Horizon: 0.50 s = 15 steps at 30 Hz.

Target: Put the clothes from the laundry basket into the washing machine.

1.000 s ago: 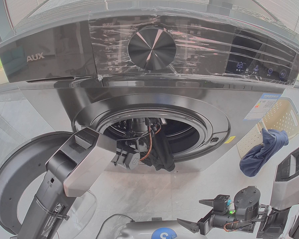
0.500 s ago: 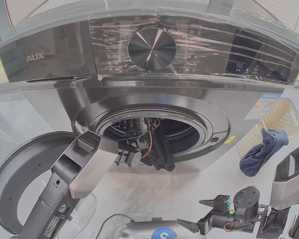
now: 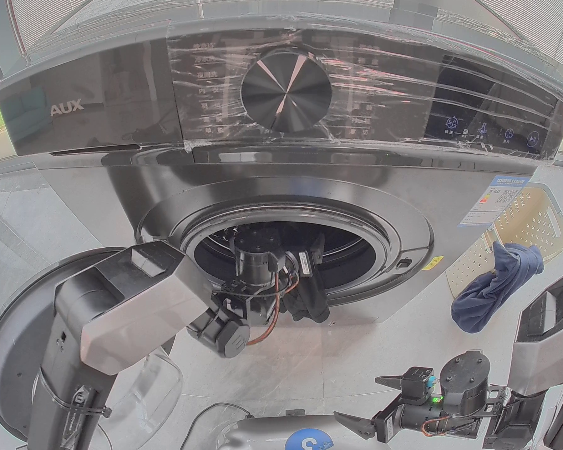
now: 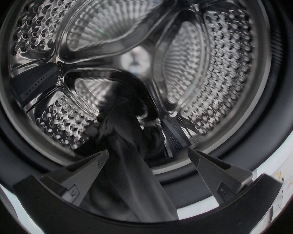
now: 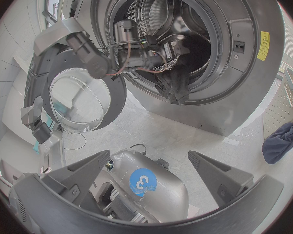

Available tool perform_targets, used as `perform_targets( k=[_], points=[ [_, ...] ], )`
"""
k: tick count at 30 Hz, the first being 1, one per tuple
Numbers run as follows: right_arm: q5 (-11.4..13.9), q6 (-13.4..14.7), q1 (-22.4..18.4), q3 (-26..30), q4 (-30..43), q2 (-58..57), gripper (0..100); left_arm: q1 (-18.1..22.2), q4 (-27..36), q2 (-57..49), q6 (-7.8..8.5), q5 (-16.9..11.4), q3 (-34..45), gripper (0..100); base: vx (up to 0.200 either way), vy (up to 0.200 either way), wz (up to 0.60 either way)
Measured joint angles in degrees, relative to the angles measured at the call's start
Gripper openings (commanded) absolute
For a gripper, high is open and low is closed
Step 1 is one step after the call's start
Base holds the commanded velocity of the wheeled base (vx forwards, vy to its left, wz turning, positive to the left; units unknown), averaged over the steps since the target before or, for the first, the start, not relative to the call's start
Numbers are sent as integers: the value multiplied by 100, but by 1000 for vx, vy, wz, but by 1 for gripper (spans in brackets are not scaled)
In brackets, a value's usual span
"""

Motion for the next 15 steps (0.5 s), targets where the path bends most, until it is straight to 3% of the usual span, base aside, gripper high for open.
perform_targets(
  k=[5,10,15],
  points=[
    [0,0,-11,4,0,-13,100,-188,-438,-610,145,-284,1493,100,0,0,0],
    [4,0,-82,26,2,-55,100,-380,-1029,-1172,296,-517,2879,100,-200,0,0],
    [6,-2,-171,37,0,-111,100,-533,-1924,-1637,564,-673,3850,100,-200,0,0]
  ],
)
